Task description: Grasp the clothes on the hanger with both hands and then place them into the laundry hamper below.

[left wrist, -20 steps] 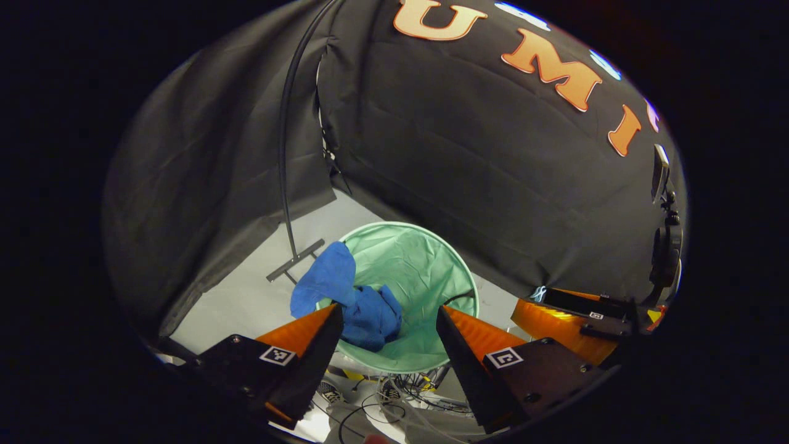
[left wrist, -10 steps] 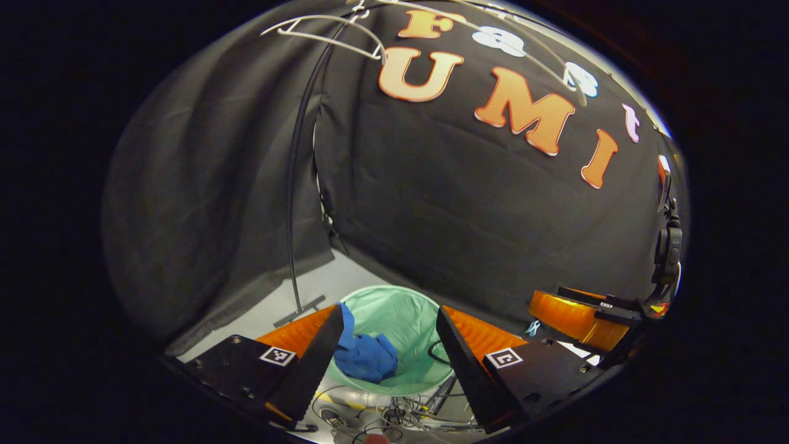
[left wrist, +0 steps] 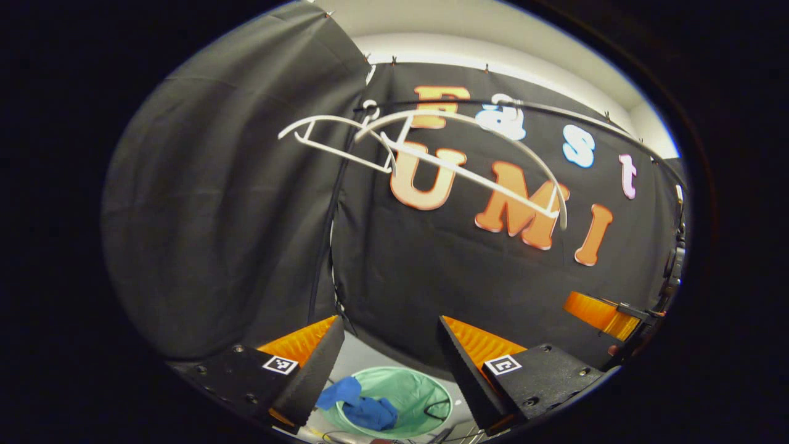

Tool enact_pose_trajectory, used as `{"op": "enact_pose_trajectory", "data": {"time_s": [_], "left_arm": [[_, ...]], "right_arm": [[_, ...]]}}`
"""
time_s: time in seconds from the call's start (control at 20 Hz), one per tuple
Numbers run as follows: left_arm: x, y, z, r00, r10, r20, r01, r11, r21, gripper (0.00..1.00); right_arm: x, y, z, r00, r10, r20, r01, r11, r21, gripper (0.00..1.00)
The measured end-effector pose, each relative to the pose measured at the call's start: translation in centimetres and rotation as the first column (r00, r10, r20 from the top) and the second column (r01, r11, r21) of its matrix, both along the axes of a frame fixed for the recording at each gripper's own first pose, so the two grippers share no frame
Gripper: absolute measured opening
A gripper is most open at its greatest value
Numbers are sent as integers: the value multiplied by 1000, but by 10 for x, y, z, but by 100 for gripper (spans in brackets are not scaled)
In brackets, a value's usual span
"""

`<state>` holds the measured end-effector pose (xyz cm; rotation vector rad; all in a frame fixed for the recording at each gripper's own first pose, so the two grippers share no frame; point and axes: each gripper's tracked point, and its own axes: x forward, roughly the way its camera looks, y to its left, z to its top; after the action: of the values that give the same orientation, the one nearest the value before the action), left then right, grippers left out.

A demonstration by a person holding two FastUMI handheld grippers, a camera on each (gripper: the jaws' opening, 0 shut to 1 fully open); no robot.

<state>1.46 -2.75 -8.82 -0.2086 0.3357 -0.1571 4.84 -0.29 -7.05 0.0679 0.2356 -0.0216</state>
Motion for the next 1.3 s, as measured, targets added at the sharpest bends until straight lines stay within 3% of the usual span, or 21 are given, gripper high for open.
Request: {"op": "enact_pose_trajectory", "data": {"time_s": [0.05, 0.2, 0.35, 0.55, 0.65, 0.7, 0.8, 1.25, 1.3], "left_arm": [[3, 5, 16, 999, 17, 35, -17, 1000, 1, 95], [16, 11, 55, 991, 44, 126, -44, 999, 4, 92], [14, 24, 79, 982, 57, 182, -63, 998, 29, 91], [10, 29, 101, 965, 72, 253, -84, 996, 38, 98], [9, 31, 108, 961, 73, 266, -84, 996, 31, 98], [8, 28, 112, 960, 72, 272, -83, 996, 28, 92], [8, 24, 117, 954, 76, 291, -89, 996, 32, 91], [11, 19, 121, 950, 75, 303, -89, 996, 32, 95], [12, 18, 120, 951, 75, 301, -89, 995, 34, 92]], "right_arm": [[2, 1, 10, 1000, -3, 26, 2, 1000, 6, 100], [-4, -15, 42, 995, -23, 99, 24, 1000, -9, 89], [-25, -37, 62, 988, -51, 143, 58, 997, -47, 89], [-47, -61, 82, 977, -91, 191, 103, 993, -54, 100], [-48, -66, 84, 976, -95, 196, 107, 993, -49, 89], [-47, -66, 85, 976, -95, 198, 107, 993, -49, 98], [-46, -66, 87, 975, -89, 205, 102, 993, -54, 100], [-45, -52, 91, 973, -47, 228, 65, 995, -73, 98], [-43, -51, 90, 972, -48, 228, 66, 995, -73, 98]]}}
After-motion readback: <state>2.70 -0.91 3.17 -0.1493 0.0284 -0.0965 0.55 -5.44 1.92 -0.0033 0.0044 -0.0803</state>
